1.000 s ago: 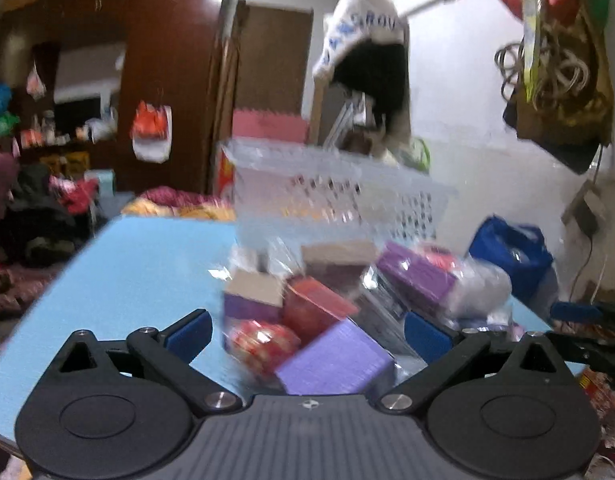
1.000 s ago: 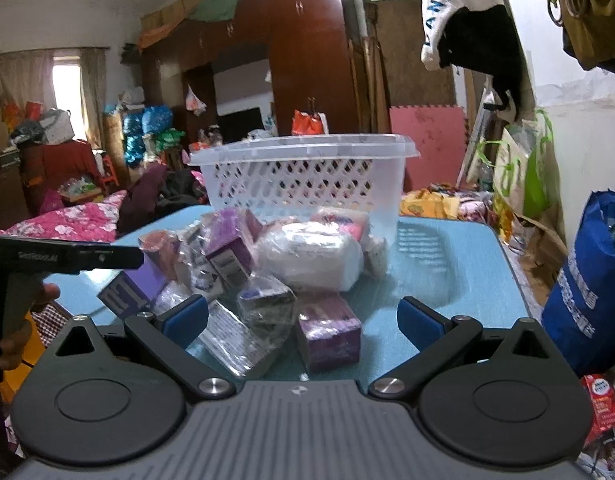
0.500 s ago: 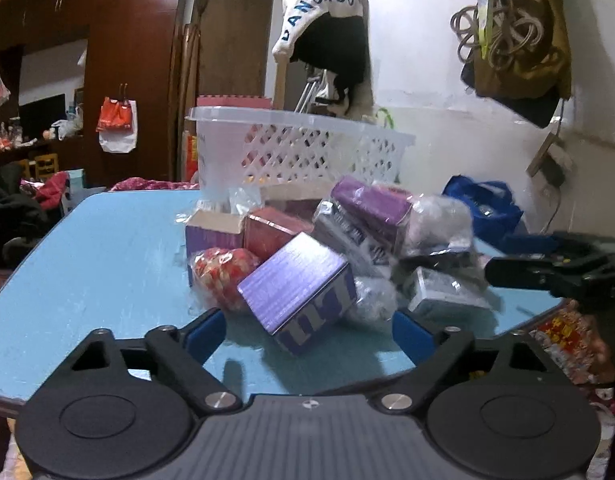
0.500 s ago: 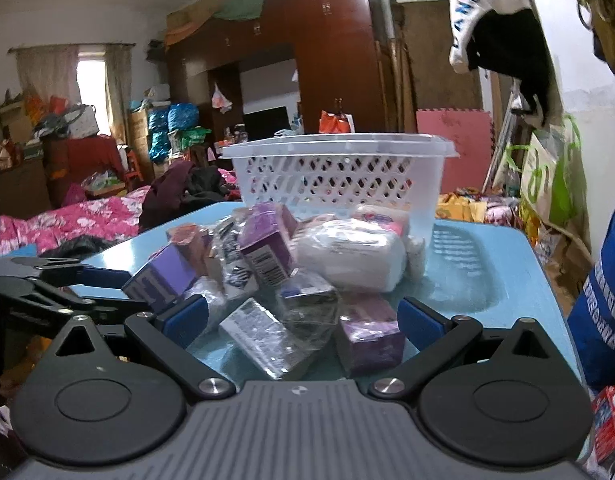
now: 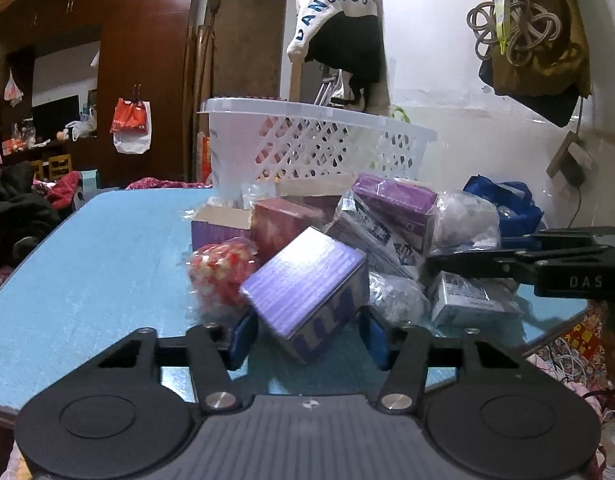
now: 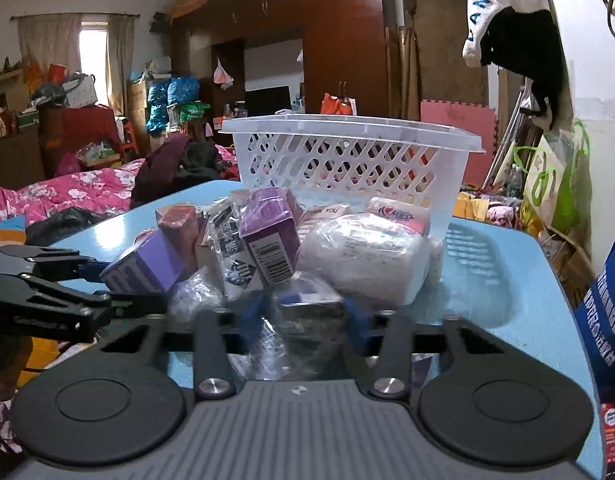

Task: Organize objects
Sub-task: 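Grasp the purple box with the left gripper while the right gripper grasps a clear plastic packet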

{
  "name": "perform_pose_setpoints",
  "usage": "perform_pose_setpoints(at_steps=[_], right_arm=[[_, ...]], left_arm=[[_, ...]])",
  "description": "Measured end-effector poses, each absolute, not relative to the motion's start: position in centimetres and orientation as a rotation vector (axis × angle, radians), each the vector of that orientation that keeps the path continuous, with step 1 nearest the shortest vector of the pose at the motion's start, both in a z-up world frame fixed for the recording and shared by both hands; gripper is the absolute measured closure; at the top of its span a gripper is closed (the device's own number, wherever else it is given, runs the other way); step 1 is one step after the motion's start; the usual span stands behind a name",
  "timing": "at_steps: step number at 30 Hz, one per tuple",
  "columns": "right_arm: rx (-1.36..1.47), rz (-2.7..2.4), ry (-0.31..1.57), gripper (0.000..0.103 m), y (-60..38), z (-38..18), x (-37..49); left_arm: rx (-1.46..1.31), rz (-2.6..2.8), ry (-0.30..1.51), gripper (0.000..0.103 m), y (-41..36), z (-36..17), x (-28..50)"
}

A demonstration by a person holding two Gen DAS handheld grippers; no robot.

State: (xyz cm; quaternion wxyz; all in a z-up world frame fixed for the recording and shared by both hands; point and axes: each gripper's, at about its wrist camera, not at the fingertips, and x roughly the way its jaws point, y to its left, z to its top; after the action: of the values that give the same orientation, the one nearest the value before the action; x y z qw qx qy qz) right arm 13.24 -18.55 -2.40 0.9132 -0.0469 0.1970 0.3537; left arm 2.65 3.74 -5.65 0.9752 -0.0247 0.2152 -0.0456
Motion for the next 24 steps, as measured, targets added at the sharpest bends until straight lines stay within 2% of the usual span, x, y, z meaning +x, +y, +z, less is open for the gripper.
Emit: perform_pose_setpoints(at_steps=[6, 24], right_arm=[[-0.093, 0.733, 0.395, 0.062, -19.1, -2.1, 13.1], [-0.076, 0.745, 0.357, 0.063, -19.9, -1.2, 12.7]], left_arm=[[-0.055, -0.095, 0.394, 0.051, 3.9, -4.6, 2.2], [-0.041, -0.118, 0.365, 0.052, 3.8, -5.2, 3.3]])
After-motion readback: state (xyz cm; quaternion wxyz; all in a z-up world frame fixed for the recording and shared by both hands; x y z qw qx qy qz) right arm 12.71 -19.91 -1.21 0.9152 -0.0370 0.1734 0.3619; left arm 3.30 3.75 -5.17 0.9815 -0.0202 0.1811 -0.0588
